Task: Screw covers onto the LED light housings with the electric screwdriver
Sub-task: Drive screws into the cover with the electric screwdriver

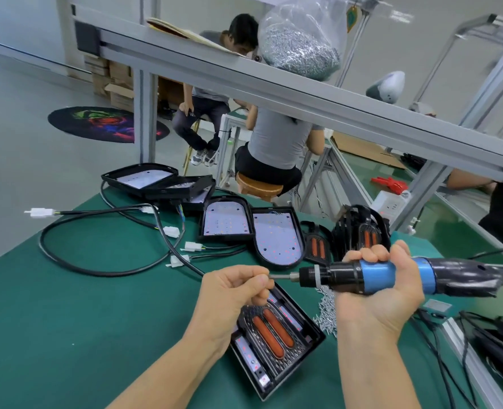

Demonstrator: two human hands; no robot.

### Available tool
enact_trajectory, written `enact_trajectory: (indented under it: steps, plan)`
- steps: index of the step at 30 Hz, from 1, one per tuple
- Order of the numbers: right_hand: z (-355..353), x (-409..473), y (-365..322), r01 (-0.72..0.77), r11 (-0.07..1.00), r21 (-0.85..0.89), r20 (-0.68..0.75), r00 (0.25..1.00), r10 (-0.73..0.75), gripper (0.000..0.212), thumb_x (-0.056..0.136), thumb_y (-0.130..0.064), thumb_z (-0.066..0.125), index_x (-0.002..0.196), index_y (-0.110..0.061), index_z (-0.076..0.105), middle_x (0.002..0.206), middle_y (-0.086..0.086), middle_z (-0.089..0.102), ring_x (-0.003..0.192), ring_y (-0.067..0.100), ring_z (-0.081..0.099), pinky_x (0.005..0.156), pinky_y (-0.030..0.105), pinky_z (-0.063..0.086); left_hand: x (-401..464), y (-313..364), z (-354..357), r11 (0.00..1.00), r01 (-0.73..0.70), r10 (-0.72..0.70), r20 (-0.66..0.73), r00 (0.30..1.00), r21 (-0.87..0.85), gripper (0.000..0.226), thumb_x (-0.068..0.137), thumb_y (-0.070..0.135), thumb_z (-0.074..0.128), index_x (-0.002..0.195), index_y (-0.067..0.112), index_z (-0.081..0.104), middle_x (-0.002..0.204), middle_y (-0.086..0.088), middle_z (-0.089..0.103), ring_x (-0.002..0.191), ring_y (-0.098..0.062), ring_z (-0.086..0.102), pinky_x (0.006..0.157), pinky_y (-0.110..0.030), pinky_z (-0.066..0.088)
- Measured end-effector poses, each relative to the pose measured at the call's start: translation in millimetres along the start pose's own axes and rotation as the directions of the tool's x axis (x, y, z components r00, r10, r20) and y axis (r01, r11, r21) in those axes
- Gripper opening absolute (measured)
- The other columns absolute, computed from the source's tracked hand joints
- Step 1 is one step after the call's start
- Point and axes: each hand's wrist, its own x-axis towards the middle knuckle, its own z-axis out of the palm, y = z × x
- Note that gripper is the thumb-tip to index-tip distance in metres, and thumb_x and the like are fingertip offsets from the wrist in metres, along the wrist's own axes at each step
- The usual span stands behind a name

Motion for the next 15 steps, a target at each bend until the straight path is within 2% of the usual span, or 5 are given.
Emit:
enact_trajectory:
  steps: [5,9,12,15]
  plan:
    - [-3.8,-1.5,6.1,-0.075,0.997,-0.035,0.013,0.997,0.076,0.012,0.085,-0.014,0.058,0.092,-0.024,0.056,0.068,-0.005,0.052,0.060,0.013,0.052,0.076,0.029,0.046,6.3,1.8,-7.6,0.994,0.090,-0.092,-0.029,0.995,-0.060,0.016,0.080,-0.008,0.064,0.073,0.002,0.074,0.069,-0.019,0.068,0.051,-0.016,0.060,0.052,-0.022,0.054]
    - [-3.7,-0.8,2.7,-0.158,0.983,-0.096,0.027,0.987,0.161,0.030,0.075,-0.006,0.061,0.097,-0.025,0.059,0.070,-0.003,0.055,0.061,0.014,0.055,0.077,0.031,0.048,3.6,-3.6,-13.1,0.999,0.018,-0.018,0.000,1.000,0.033,0.025,0.081,-0.009,0.063,0.069,0.009,0.075,0.067,-0.017,0.069,0.053,-0.014,0.061,0.054,-0.021,0.053]
    - [-2.8,-0.5,2.4,-0.154,0.986,-0.060,-0.035,0.988,0.152,0.030,0.083,0.002,0.052,0.093,-0.025,0.060,0.065,-0.004,0.055,0.057,0.013,0.053,0.076,0.030,0.048,6.8,-7.5,-14.0,0.997,-0.037,0.036,0.016,0.999,0.072,0.025,0.080,-0.007,0.065,0.070,0.013,0.076,0.069,-0.015,0.071,0.056,-0.014,0.062,0.057,-0.021,0.053]
    - [-1.2,1.1,2.7,-0.138,0.990,-0.020,-0.058,0.989,0.136,0.029,0.086,0.003,0.049,0.091,-0.024,0.059,0.065,-0.004,0.055,0.057,0.013,0.053,0.073,0.029,0.048,12.2,-8.3,-11.9,1.000,-0.024,0.024,0.018,1.000,0.015,0.016,0.078,-0.001,0.068,0.073,0.012,0.076,0.072,-0.014,0.071,0.059,-0.015,0.063,0.060,-0.022,0.055]
